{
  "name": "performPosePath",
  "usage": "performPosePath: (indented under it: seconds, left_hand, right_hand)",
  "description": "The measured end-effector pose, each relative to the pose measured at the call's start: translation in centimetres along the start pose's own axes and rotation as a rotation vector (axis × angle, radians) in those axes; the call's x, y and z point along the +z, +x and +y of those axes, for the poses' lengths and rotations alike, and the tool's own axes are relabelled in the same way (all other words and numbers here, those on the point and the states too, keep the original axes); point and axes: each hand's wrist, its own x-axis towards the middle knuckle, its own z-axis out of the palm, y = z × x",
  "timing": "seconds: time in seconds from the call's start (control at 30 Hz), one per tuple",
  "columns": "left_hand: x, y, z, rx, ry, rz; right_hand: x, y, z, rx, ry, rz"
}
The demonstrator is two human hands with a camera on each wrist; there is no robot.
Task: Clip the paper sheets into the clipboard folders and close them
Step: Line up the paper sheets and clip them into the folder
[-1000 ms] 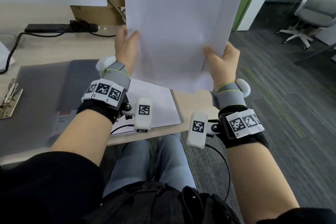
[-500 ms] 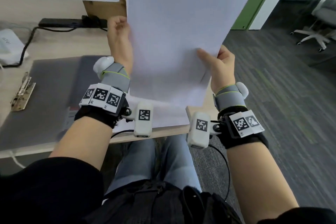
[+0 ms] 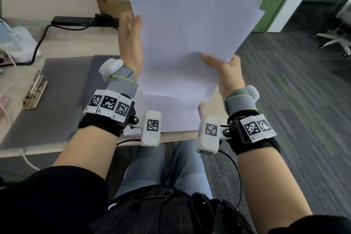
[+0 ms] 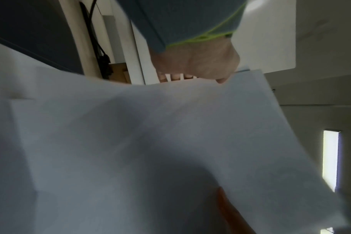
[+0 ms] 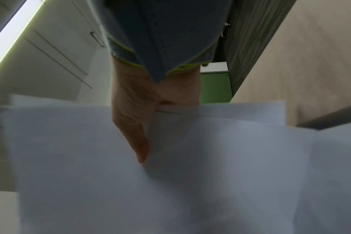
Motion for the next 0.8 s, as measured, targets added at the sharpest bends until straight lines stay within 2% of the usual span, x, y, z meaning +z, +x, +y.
performPosePath:
  seconds: [0.07,0.17,0.27,0.33,0.4,0.47,0.53,0.6,0.7,0.77,0.8]
  left_hand:
    - [-0.5,-0.4,-0.8,-0.046,0.021,-0.016]
    - [-0.3,-0.4,-0.9,-0.054,-0.001,0.003]
    - [0.4,-0.1,1.6,0.106,0.022,0.030]
    - [0.1,0.4,2.4,0.149,0.054,0.054]
    - [-0.5,0.7,1.8,0.104,0.021,0.050]
    - [-1.2,0.7,0.7,-0.001,0.022,0.047]
    - [-1.8,0.4,-0.4,-0.134,0.129,0.016]
    - [-1.7,0.2,-1.2,-0.164,0.186,-0.010]
    - [-1.9,0.2,-1.0,-0.049,0.126,0.012]
    - [-2.4,0.1,-0.4,0.014,0.069,0.039]
    - [-2.8,0.1,-0.5,0.003,0.050,0.039]
  right_hand:
    - [0.1,-0.4,0.7,0.038,-0.058,-0.013]
    - [0.7,-0.5,0.1,0.015,-0.028,0.025]
    - [1.2,0.0,-1.7,-0.064,0.047,0.043]
    - [1.3,0.2,-2.3,-0.092,0.074,0.027]
    - [1.3,0.2,-2.0,-0.056,0.050,0.009]
    - [1.1,0.0,-1.0,0.019,-0.034,-0.004]
    - [1.1,-0.1,0.2,0.075,-0.128,-0.011]
    - [1.6,-0.1,0.6,0.083,-0.145,0.022]
    - [1.9,0.3,0.1,0.097,-0.073,0.093]
    - [1.8,0.4,0.1,0.102,-0.063,0.084]
    - [1.8,0.2,0.4,0.114,-0.086,0.069]
